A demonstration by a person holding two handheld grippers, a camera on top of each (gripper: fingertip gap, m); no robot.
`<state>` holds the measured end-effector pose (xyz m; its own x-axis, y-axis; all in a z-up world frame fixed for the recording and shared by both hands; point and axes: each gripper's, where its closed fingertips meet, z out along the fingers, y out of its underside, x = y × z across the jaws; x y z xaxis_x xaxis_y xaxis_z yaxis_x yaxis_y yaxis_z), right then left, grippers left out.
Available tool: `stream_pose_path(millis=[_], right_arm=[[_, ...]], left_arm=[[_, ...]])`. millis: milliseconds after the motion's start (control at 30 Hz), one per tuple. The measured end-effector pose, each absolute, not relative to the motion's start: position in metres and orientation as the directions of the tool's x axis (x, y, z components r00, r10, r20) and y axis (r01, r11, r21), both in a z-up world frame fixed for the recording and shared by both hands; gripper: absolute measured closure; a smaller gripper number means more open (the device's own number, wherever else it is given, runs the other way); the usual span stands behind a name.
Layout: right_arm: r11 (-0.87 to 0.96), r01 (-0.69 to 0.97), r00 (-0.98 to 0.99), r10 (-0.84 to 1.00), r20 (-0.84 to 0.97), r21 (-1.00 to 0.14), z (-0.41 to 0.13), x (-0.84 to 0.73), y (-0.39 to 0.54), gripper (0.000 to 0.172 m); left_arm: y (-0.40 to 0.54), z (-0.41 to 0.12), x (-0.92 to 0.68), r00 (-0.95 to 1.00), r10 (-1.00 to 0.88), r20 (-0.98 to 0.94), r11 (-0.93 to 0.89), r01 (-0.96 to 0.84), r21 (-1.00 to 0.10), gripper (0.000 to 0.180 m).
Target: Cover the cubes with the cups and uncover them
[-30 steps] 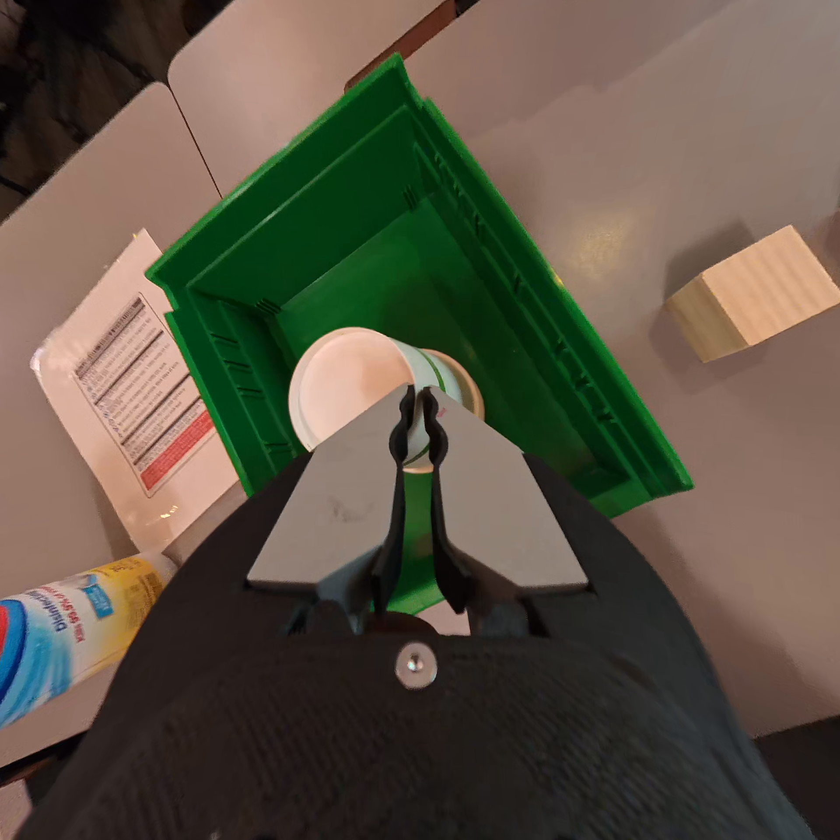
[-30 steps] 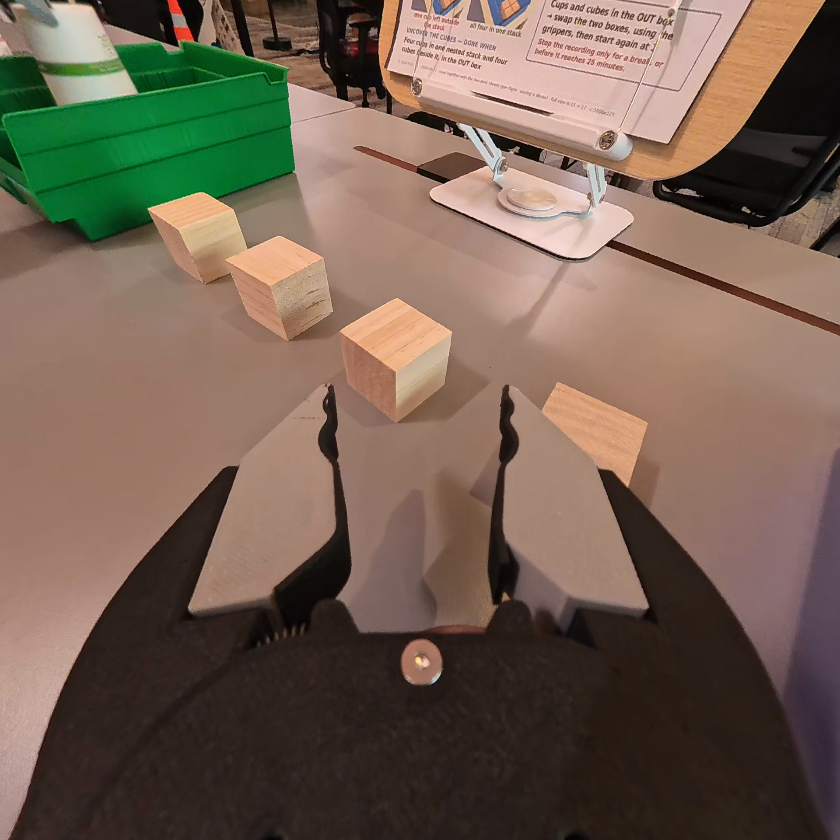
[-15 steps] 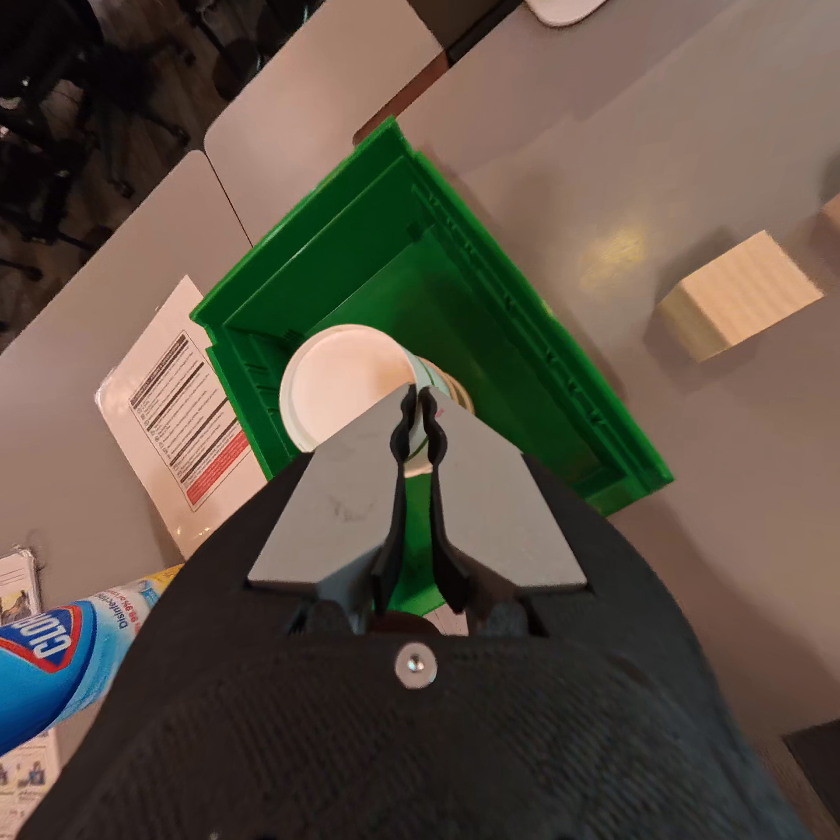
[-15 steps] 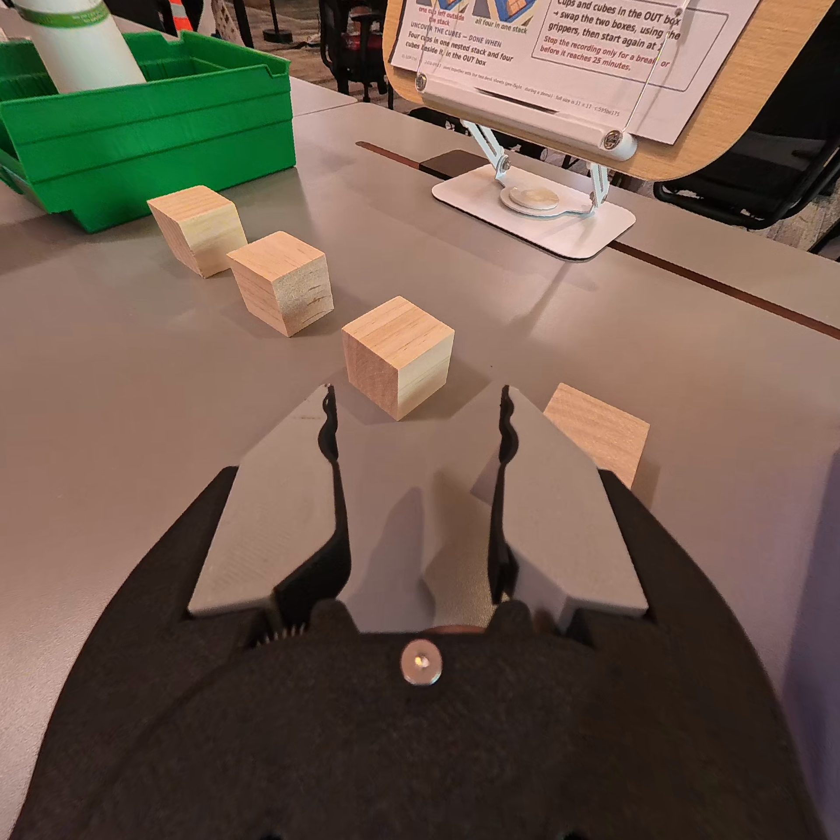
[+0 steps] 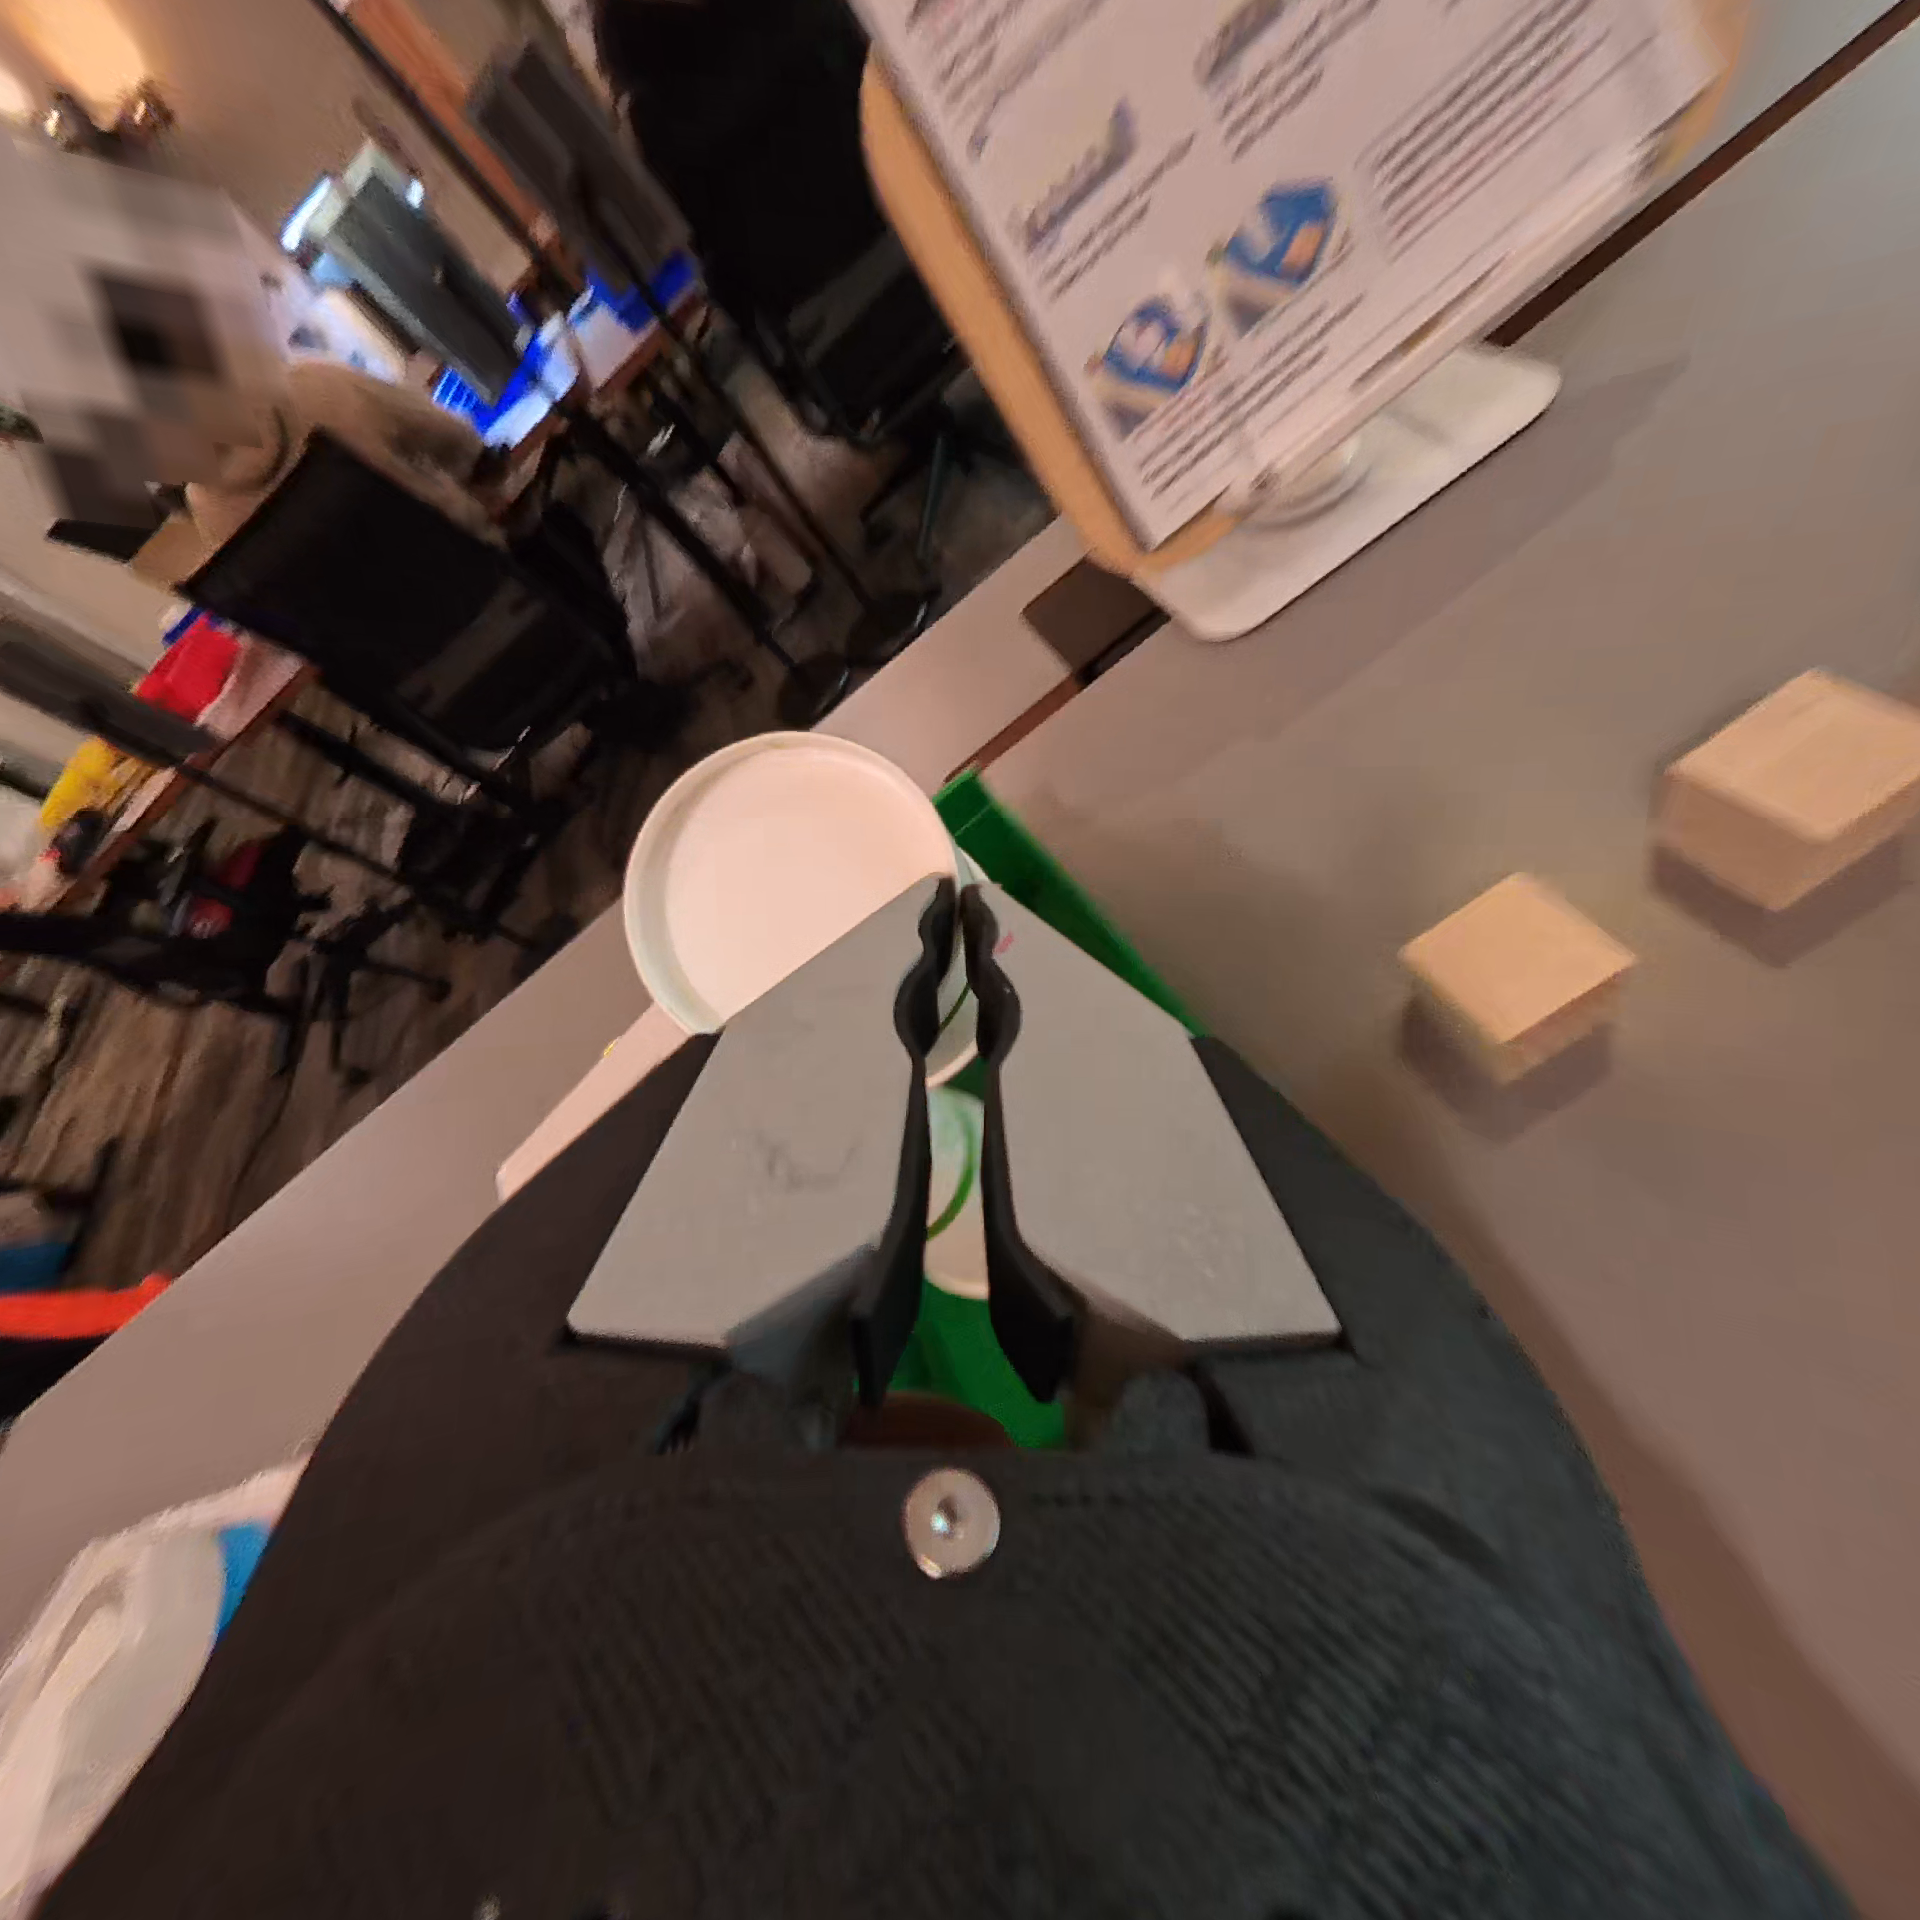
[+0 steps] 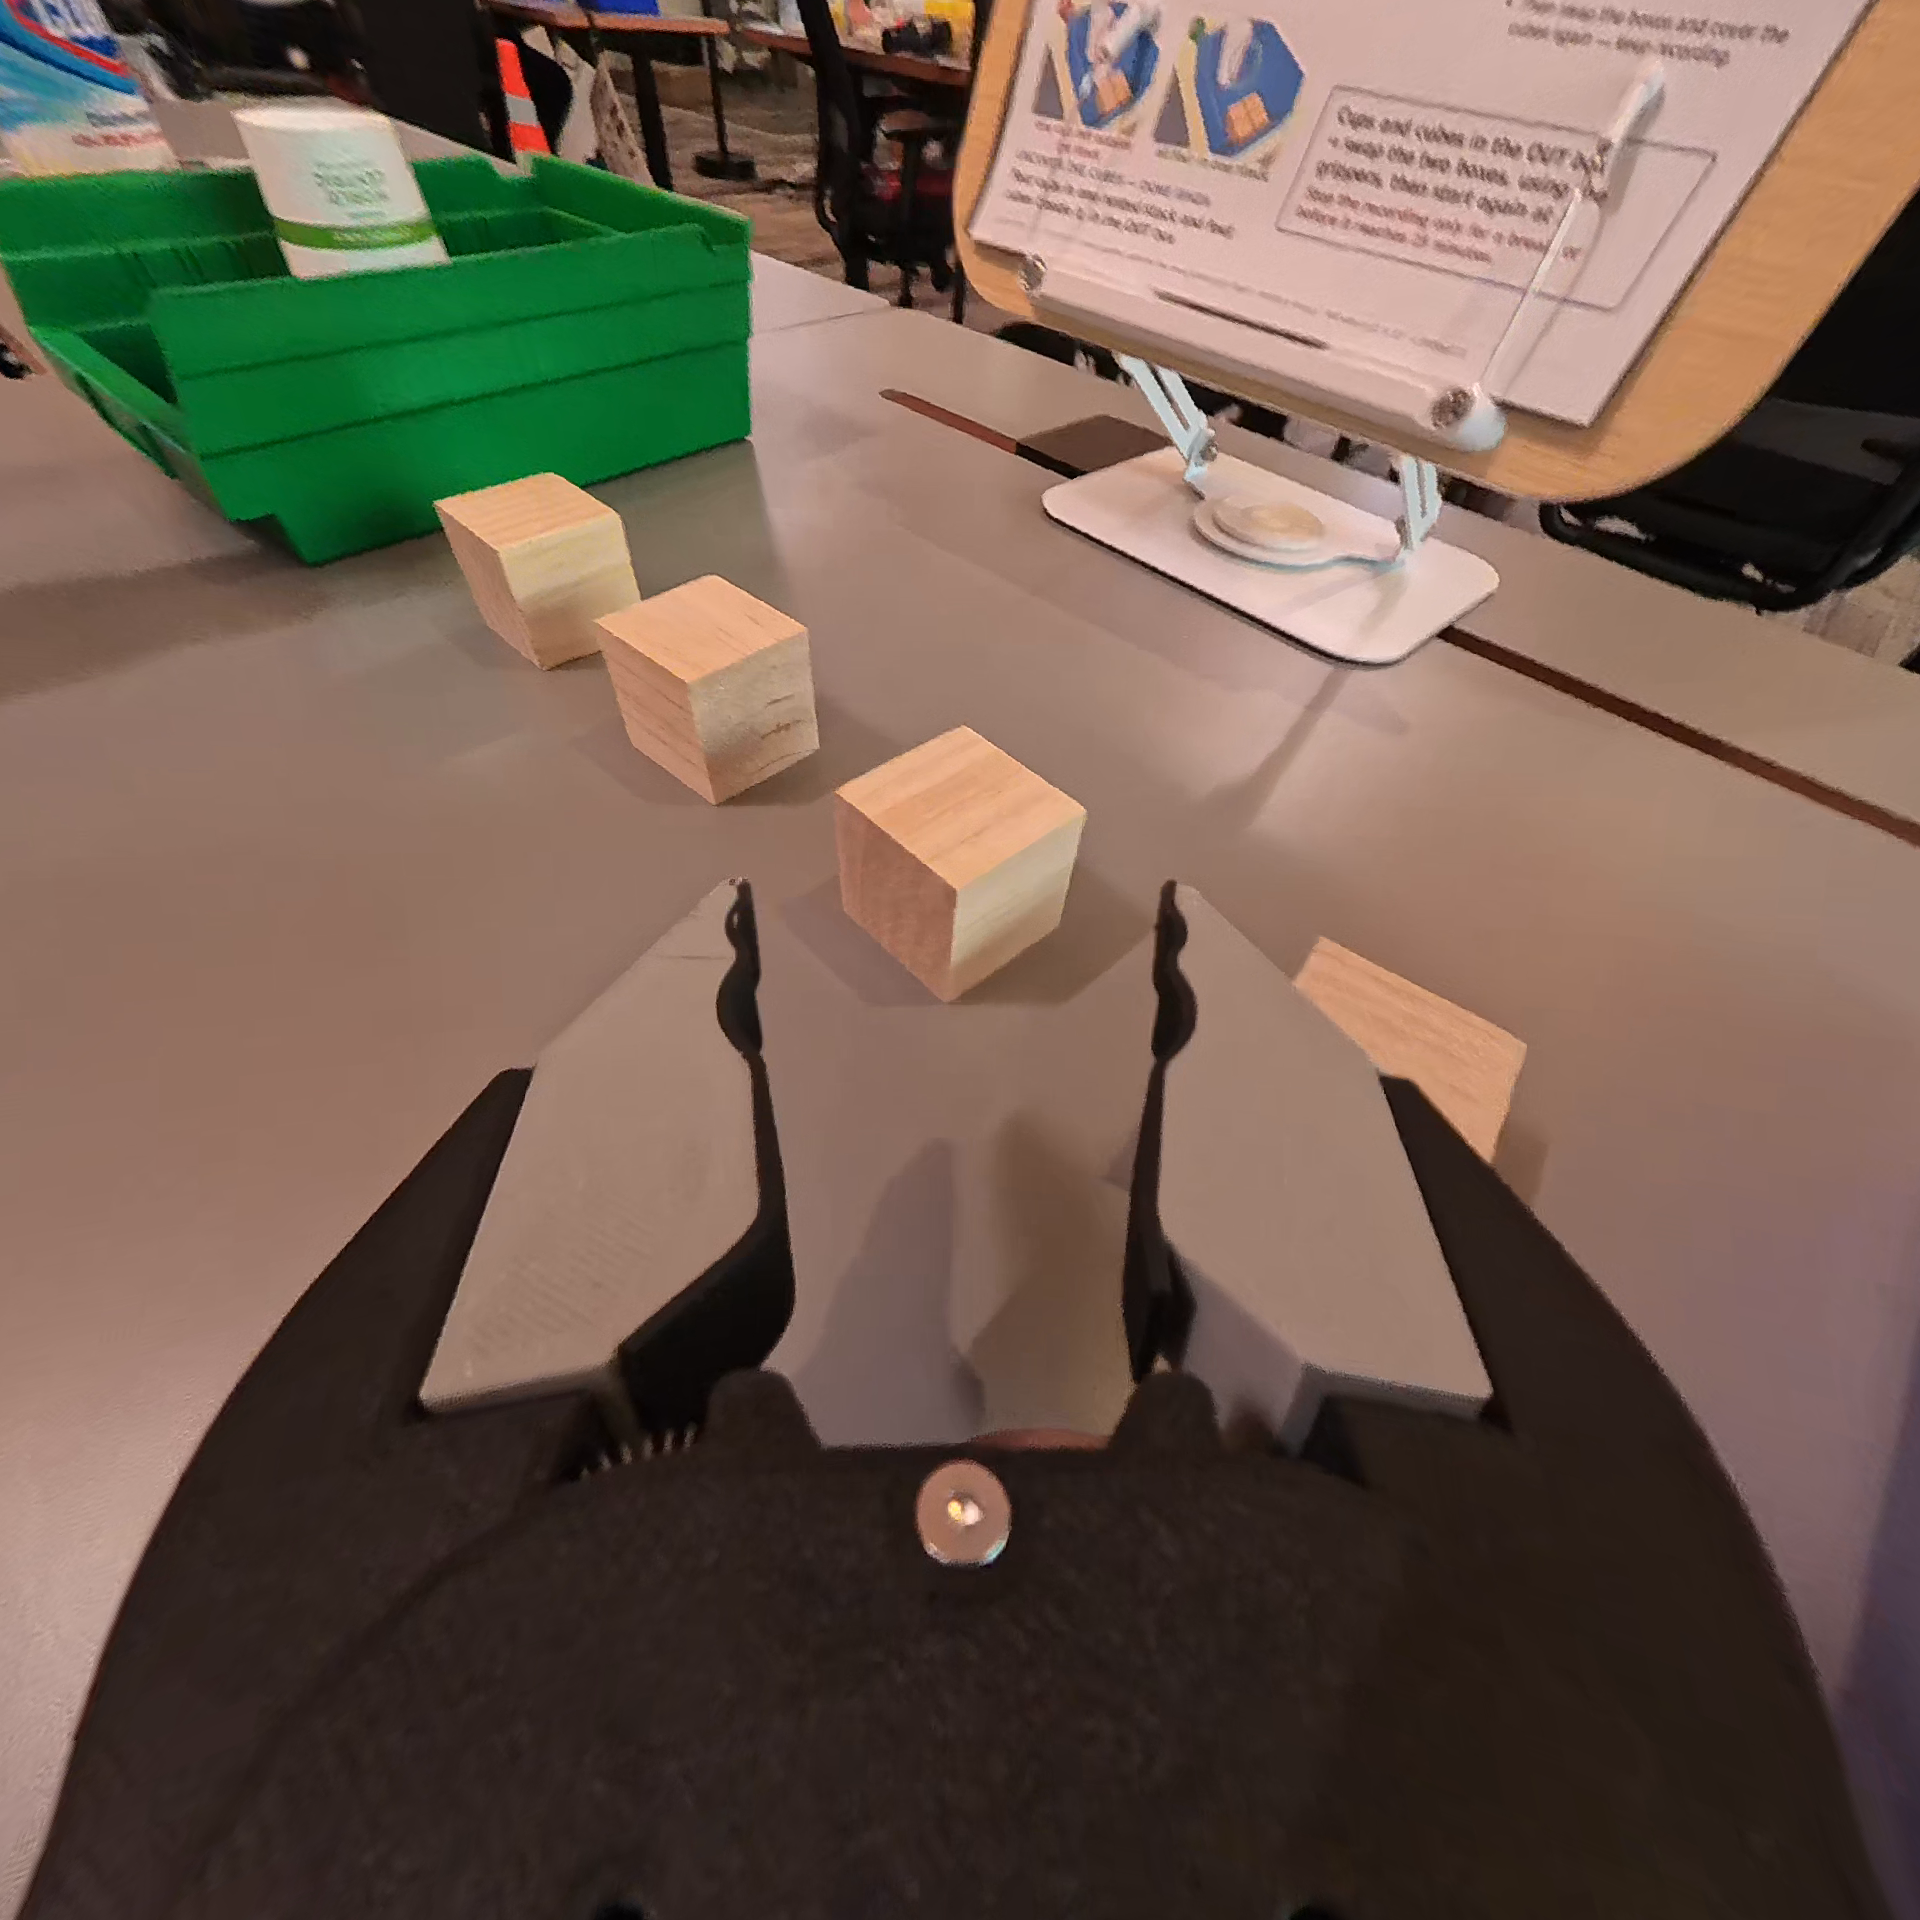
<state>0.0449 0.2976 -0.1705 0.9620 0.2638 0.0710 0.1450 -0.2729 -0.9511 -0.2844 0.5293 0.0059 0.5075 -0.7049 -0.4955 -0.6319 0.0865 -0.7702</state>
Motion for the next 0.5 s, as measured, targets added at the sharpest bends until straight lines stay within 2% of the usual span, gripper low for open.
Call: stream_pose_path(millis=[100, 200, 400, 500], right_arm=[[-0.207, 0.146, 0.942, 0.327, 0.072, -0.968, -0.154, 0.029, 0.299, 0.093], [-0.138, 0.152, 0.915, 0.393, 0.087, -0.979, -0.131, 0.007, 0.301, 0.09], [-0.026, 0.26, 0.871, 0.438, 0.223, -0.965, -0.09, -0.032, 0.316, 0.086], [0.0, 0.303, 0.862, 0.427, 0.274, -0.953, -0.081, -0.04, 0.325, 0.084]], left_arm=[[0.491, 0.02, -0.246, 0.426, -0.779, -0.459, 0.165, -0.568, -0.806, 0.18], [0.452, 0.019, -0.199, 0.31, -0.815, -0.49, 0.258, -0.562, -0.786, 0.18], [0.361, -0.025, -0.095, -0.012, -0.865, -0.502, 0.42, -0.564, -0.711, 0.18], [0.33, -0.046, -0.061, -0.109, -0.861, -0.497, 0.466, -0.559, -0.685, 0.18]])
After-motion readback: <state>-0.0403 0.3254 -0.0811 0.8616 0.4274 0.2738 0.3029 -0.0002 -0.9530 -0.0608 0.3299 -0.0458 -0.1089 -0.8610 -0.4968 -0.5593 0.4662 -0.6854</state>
